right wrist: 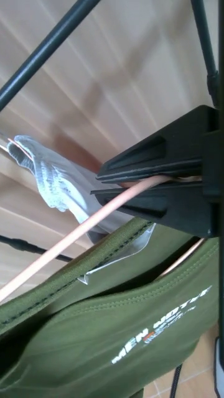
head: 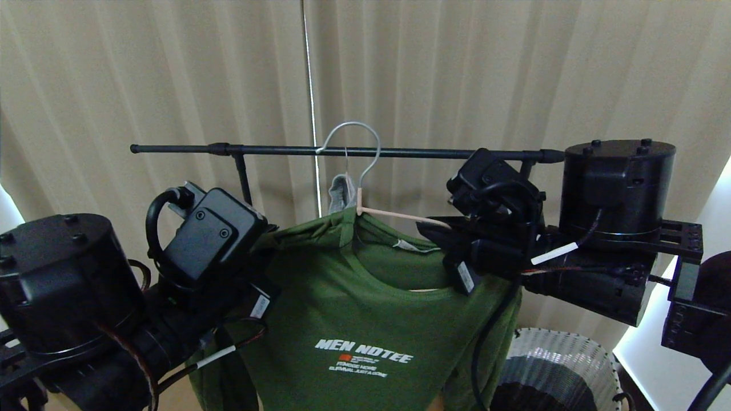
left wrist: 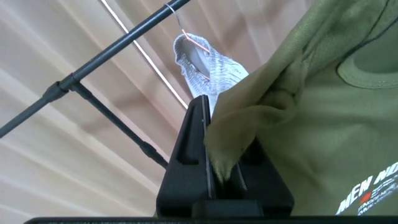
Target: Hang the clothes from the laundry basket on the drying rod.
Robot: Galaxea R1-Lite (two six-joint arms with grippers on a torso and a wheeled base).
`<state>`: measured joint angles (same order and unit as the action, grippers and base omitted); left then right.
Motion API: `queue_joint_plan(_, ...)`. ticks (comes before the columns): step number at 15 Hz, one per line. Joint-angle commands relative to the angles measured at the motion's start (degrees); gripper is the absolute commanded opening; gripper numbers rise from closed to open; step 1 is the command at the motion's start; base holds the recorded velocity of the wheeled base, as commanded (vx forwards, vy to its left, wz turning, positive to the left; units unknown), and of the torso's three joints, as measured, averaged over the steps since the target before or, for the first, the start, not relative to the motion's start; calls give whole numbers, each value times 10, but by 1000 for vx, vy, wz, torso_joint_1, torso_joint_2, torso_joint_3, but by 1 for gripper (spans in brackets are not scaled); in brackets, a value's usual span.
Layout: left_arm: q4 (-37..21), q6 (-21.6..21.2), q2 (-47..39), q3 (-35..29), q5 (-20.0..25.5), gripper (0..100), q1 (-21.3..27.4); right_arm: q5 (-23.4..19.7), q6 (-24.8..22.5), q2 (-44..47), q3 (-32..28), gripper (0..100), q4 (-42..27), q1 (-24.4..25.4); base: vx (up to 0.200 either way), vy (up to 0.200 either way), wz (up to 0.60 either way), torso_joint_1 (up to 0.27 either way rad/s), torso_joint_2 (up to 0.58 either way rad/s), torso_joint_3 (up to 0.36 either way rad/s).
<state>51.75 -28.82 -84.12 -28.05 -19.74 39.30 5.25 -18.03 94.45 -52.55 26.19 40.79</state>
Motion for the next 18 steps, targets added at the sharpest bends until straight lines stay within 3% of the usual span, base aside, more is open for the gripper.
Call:
queue_joint_plan(1, 0, 4, 4, 6, -1, 0, 0, 2, 0, -10, 6, 0, 0, 0, 0, 0, 0, 0, 0, 0)
queue_joint_plan(2, 0, 8, 4, 5, -1, 0, 0, 2, 0, -11, 11, 0, 1, -1, 0, 0, 0, 0, 0, 0)
queue_joint_plan(3, -1, 11, 4, 5, 0, 100, 0, 2, 0, -15, 15, 0, 3, -1, 0, 0, 0, 0, 0, 0)
queue_joint_plan(6, 0, 17, 6, 11, 2, 100, 0, 3, 0, -21, 20, 0, 11, -4, 0, 0, 0, 0, 0, 0)
queue_joint_plan(11, -1, 30, 45, 28, 16, 100, 0, 6, 1, -39, 37, 0, 14, -55, 0, 0, 0, 0, 0, 0)
queue_joint_plan(13, -1, 32, 72, 56, 37, 100, -7, 5, 1, -63, 66, 0, 26, -84, 0, 0, 0, 0, 0, 0)
queue_joint_plan(18, -2, 57, 89, 111, 37, 100, -19, 4, 3, -107, 103, 0, 30, -130, 0, 0, 0, 0, 0, 0)
